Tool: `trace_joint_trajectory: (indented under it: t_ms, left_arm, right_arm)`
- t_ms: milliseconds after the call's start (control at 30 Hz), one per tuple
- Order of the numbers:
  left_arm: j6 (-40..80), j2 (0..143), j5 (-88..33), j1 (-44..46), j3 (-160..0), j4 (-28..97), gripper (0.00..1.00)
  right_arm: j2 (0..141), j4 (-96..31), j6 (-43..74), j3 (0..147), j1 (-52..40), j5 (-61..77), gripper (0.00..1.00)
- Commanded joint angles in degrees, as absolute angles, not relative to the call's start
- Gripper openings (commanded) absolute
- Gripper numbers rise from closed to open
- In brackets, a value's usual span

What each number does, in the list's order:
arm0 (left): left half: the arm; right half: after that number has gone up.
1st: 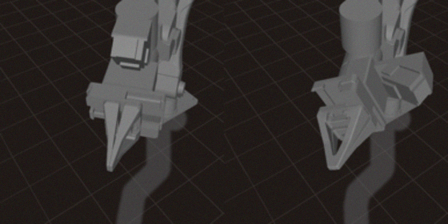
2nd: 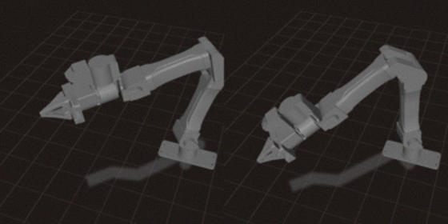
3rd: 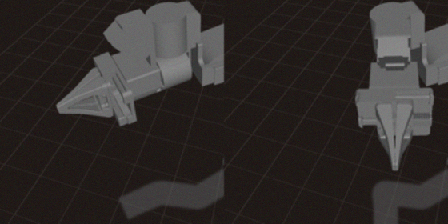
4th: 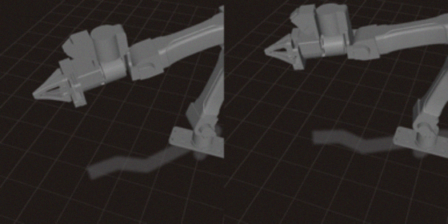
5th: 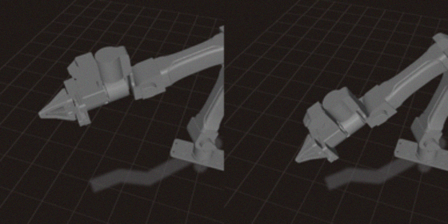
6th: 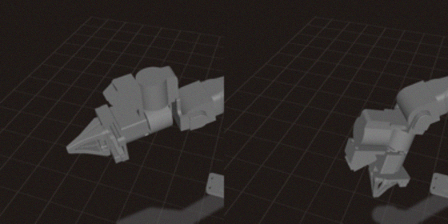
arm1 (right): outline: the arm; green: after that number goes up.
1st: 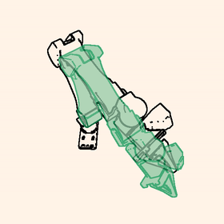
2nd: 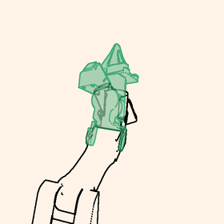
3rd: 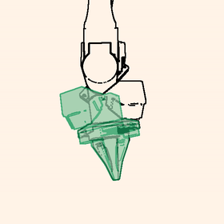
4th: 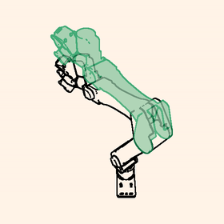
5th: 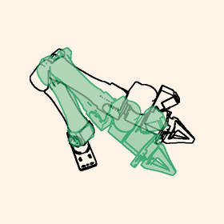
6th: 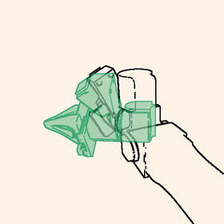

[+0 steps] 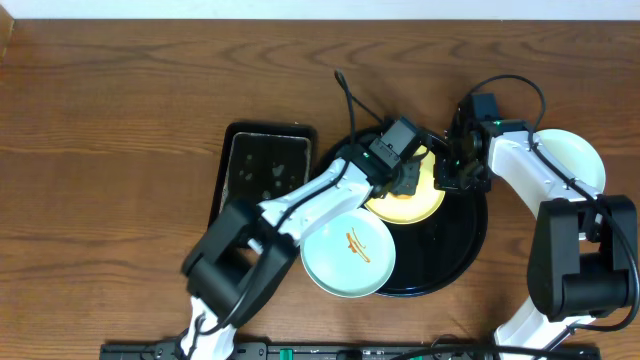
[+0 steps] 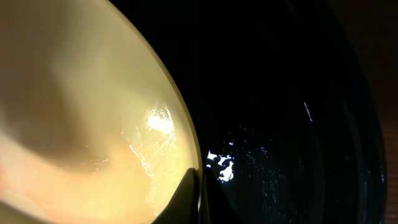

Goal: Clean dirty plates on tray and stack at the side
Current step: 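Scrub the yellow plate with the sponge in the left gripper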

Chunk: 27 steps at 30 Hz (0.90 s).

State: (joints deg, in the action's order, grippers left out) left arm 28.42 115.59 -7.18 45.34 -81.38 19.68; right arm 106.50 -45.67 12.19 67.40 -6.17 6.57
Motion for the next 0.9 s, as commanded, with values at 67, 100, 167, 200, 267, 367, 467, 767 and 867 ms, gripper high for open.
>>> trace_joint_trajectory:
  t_ms: [67,100,167,200,267,367,467,767,867]
  left_arm:
    - [24.4,120.5,-6.7,45.0,-80.8,19.8,0.09]
    - [23.5,120.9,-6.1,45.0,-80.8,19.9,0.10]
    - [22.7,121.2,-3.8,44.9,-80.8,20.7,0.09]
    - [22.7,121.2,-1.9,44.7,-80.8,21.3,0.09]
    - [22.3,121.2,0.7,44.0,-80.8,22.0,0.09]
    - [18.6,121.2,1.0,42.2,-80.8,22.9,0.09]
    - [17.8,121.2,1.2,40.4,-80.8,24.1,0.09]
    - [17.8,120.4,1.1,35.9,-81.0,26.4,0.09]
    - [17.8,118.8,-1.0,35.7,-81.2,26.3,0.09]
  right_arm:
    - [107.2,-46.1,12.8,67.3,-6.6,5.8,0.01]
    - [107.2,-46.1,12.8,67.3,-6.6,5.8,0.01]
    - [107.2,-46.1,12.8,67.3,-6.6,5.8,0.01]
    - [107.2,-46.1,12.8,67.3,-6.6,5.8,0.01]
    - [107.2,-46.1,12.8,67.3,-6.6,5.8,0.01]
    - [107.2,-46.1,12.8,67.3,-6.6,5.8,0.01]
    - [107.2,-46.1,12.8,67.3,-6.6,5.8,0.01]
    - [107.2,-46.1,12.8,67.3,-6.6,5.8,0.01]
    - [107.2,-46.1,12.8,67.3,-6.6,5.8,0.01]
